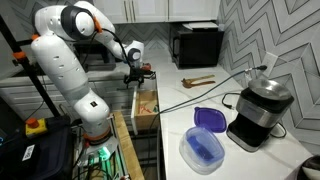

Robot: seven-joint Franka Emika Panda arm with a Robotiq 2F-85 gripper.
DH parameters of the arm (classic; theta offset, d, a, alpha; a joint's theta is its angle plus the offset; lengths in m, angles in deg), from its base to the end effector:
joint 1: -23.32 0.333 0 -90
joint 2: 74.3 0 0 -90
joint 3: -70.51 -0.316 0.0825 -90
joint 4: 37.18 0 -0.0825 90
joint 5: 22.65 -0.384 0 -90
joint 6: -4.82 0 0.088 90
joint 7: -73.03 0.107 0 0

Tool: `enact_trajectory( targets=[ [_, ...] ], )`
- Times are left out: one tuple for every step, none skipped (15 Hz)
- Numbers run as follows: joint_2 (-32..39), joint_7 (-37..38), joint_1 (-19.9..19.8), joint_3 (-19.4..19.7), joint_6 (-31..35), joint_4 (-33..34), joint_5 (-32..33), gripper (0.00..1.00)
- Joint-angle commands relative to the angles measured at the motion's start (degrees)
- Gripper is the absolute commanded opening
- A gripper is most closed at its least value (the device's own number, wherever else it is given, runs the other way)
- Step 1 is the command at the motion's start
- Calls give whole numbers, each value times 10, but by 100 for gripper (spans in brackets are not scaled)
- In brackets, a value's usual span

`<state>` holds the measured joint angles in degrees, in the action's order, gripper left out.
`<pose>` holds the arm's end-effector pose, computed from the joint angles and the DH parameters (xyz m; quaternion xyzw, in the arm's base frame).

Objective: Put the spoons in the open drawer

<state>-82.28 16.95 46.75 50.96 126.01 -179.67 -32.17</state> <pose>0.3114 0.2979 0.3193 -0.6851 -0.7175 0.1126 0.0557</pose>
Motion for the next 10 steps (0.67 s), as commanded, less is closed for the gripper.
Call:
enact_trajectory(
  targets=[
    [-15, 25, 13, -13, 117, -63, 1, 100],
    [-16, 29, 15, -14, 156, -77, 2, 100],
    [-16, 33, 18, -15, 199, -92, 4, 100],
    [-13, 33, 20, -14, 236, -105, 2, 100],
    [-10, 33, 22, -14, 265, -115, 2, 100],
    [-6, 40, 23, -14, 288, -124, 10, 100],
    [-2, 38, 25, -13, 305, -129, 11, 100],
    [4, 43, 25, -14, 316, -132, 19, 100],
    [12, 49, 23, -14, 322, -133, 30, 100],
    [18, 54, 22, -14, 326, -133, 38, 100]
  ],
)
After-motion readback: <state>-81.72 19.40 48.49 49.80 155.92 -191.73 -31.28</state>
